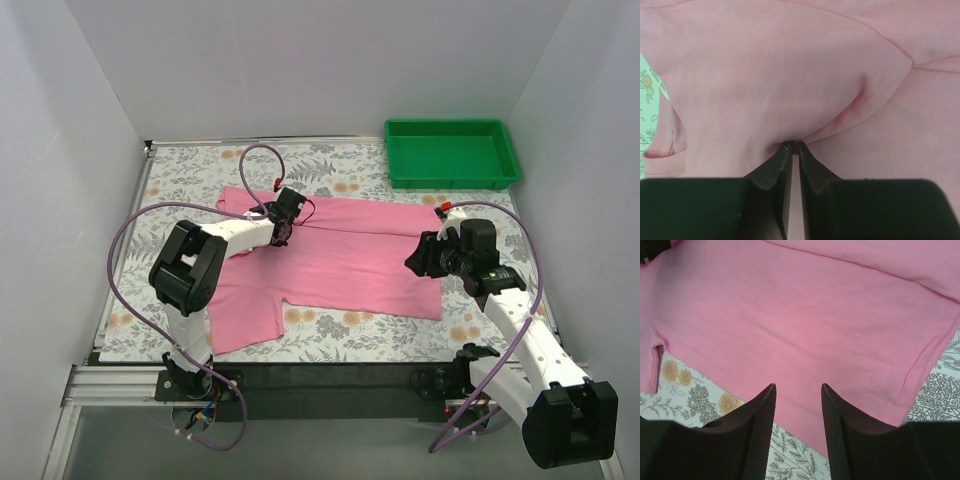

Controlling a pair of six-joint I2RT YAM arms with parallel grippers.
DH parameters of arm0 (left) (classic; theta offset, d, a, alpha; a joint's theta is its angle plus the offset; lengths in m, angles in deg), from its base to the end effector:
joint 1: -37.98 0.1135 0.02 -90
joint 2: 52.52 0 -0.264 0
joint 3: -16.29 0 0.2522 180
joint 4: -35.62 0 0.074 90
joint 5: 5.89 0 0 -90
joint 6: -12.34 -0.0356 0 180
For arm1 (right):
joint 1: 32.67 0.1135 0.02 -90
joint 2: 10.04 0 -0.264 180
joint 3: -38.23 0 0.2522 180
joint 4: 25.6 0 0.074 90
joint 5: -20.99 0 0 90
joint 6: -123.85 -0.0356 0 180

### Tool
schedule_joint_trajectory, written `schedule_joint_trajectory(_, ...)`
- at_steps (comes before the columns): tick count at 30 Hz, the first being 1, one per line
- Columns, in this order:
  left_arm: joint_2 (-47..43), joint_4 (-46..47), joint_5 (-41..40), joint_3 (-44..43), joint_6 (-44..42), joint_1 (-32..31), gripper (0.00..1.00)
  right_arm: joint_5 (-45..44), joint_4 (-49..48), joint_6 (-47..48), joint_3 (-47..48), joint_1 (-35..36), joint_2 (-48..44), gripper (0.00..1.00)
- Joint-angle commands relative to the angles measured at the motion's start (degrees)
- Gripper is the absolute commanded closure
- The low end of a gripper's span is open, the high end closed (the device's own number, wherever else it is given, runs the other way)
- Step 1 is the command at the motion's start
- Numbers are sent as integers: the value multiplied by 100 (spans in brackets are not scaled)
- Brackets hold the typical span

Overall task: Fold and stack the t-shirts
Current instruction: Fold the tshirt

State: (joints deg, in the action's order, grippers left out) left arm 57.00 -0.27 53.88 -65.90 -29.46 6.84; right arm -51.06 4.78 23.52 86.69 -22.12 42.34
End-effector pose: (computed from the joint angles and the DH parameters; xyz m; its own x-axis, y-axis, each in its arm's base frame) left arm 0.3341 -0.1809 0.1530 -0.6976 -0.3310 -0.6354 -0.4012 0.9153 -0.0363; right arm 0.1942 0.0473 0.2446 -0.6211 0.0578 -0.7816 -0.3182 0.8927 0.3190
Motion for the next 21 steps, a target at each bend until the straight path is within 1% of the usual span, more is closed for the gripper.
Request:
schedule_joint_trajectory(1,26,104,-158,-180,-57,2,90,103,-98,-22,-16,9,0,59)
schedule_joint_trajectory(4,35,60,-105,-206,-57,11,100,103,-98,-31,-16,18,0,59)
schedule_joint_trajectory(9,-202,-247,140,-347,144,2,100,103,-98,-40,-42,18,-17,59)
schedule_joint_trajectory(12,-422,-668,431,-487,408,2,100,85,-89,-40,-33,18,-35,59)
schedule_joint_trajectory(13,-448,-1009,518,-575,487,2,100,85,-89,-31,-33,18,-35,59)
schedule_joint_trajectory(16,-431,-1625,791,-892,768,2,100,77,-89,-31,-25,18,-35,58)
schedule_joint_trajectory(17,-422,-1723,1000,-996,804,2,100,77,-89,-31,-24,9,-35,59)
schedule_joint_trajectory(21,-405,-2207,1432,-1208,997,11,100,68,-63,-13,-7,18,-26,59)
